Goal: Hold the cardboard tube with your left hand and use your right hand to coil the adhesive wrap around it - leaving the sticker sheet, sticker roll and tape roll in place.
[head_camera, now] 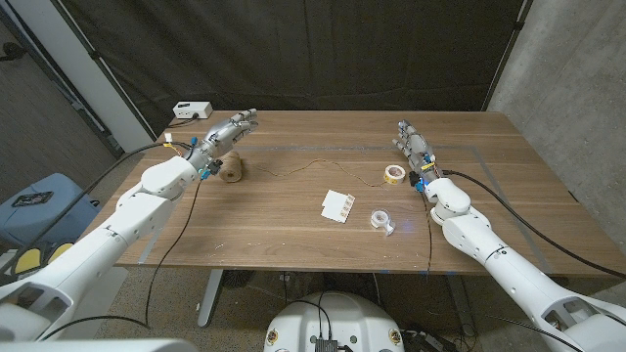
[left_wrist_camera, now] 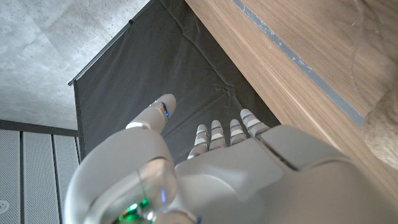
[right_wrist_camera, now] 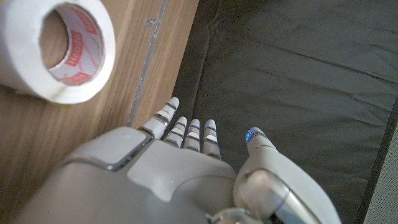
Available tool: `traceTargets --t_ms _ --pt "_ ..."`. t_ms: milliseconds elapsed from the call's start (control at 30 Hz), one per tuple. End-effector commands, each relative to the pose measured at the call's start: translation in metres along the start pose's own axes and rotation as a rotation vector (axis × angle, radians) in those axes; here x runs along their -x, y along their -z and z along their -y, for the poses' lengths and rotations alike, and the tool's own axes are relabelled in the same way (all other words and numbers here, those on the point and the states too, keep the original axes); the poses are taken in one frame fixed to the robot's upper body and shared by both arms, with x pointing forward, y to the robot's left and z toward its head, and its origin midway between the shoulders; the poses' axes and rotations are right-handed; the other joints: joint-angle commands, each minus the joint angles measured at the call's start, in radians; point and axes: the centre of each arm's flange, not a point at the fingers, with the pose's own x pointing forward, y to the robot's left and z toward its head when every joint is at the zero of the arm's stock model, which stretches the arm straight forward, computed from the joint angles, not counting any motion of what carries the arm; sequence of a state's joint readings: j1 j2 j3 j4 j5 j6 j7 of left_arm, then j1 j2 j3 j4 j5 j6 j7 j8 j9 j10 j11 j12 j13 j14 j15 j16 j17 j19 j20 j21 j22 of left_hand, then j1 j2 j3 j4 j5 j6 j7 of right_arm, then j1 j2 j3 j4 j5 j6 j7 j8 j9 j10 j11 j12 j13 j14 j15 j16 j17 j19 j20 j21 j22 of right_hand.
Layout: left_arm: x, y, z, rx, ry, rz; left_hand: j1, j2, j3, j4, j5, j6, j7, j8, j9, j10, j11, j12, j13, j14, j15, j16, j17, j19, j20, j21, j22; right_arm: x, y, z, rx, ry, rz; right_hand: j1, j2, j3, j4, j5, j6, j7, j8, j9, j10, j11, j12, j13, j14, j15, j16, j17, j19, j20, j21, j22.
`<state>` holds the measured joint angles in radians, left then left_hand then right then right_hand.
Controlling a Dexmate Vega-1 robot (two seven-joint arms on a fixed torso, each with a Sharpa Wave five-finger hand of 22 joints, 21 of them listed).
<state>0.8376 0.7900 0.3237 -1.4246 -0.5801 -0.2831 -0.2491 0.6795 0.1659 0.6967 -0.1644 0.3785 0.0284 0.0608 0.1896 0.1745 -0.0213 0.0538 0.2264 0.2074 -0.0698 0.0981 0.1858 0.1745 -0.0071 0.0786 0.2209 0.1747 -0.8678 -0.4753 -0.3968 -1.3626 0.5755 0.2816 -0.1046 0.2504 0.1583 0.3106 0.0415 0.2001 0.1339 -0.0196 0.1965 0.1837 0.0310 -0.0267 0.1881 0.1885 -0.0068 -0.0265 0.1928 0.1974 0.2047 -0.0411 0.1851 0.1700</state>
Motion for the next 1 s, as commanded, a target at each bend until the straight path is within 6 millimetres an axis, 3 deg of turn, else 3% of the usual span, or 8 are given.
traceTargets --t_ms 33,600,1000 --pt "0.004 -0.013 -0.014 -0.085 0.061 -0.020 0.012 -0.004 0.008 -0.005 0.012 -0.010 0.004 -0.006 0.004 0.000 -0.003 0.001 0.001 0.002 -0.002 0.000 0.005 0.004 0.001 -0.006 0.005 0.001 0.001 0.002 0.001 0.017 0.001 0.008 -0.007 0.008 -0.004 -0.001 0.003 -0.001 -0.002 0.005 -0.002 0.000 0.000 0.005 -0.001 -0.028 0.006 0.002 -0.003 -0.032 0.006 0.002" --pt "0.004 -0.023 -0.030 -0.202 0.124 -0.041 0.031 -0.003 0.021 -0.010 0.031 -0.014 -0.001 -0.005 0.004 -0.002 -0.009 -0.001 0.002 -0.006 -0.001 -0.002 0.005 0.002 0.003 -0.010 0.005 -0.004 0.004 0.003 -0.004 0.029 0.002 0.012 -0.009 0.014 -0.009 -0.002 0.004 -0.001 -0.002 0.005 -0.012 0.003 -0.001 0.005 -0.002 -0.024 0.005 0.001 -0.003 -0.030 0.007 0.002" --pt "-0.004 -0.043 -0.038 -0.344 0.170 -0.055 0.070 -0.001 0.051 -0.017 0.060 0.007 -0.012 0.003 0.005 0.035 -0.019 0.014 0.006 0.021 -0.009 0.007 0.007 0.020 0.004 -0.007 0.004 -0.011 0.008 0.009 -0.012 0.028 -0.002 0.011 -0.009 0.016 -0.009 -0.003 0.003 -0.001 -0.002 0.005 -0.017 0.005 -0.001 0.005 -0.002 -0.024 0.006 0.002 -0.003 -0.028 0.007 0.002"
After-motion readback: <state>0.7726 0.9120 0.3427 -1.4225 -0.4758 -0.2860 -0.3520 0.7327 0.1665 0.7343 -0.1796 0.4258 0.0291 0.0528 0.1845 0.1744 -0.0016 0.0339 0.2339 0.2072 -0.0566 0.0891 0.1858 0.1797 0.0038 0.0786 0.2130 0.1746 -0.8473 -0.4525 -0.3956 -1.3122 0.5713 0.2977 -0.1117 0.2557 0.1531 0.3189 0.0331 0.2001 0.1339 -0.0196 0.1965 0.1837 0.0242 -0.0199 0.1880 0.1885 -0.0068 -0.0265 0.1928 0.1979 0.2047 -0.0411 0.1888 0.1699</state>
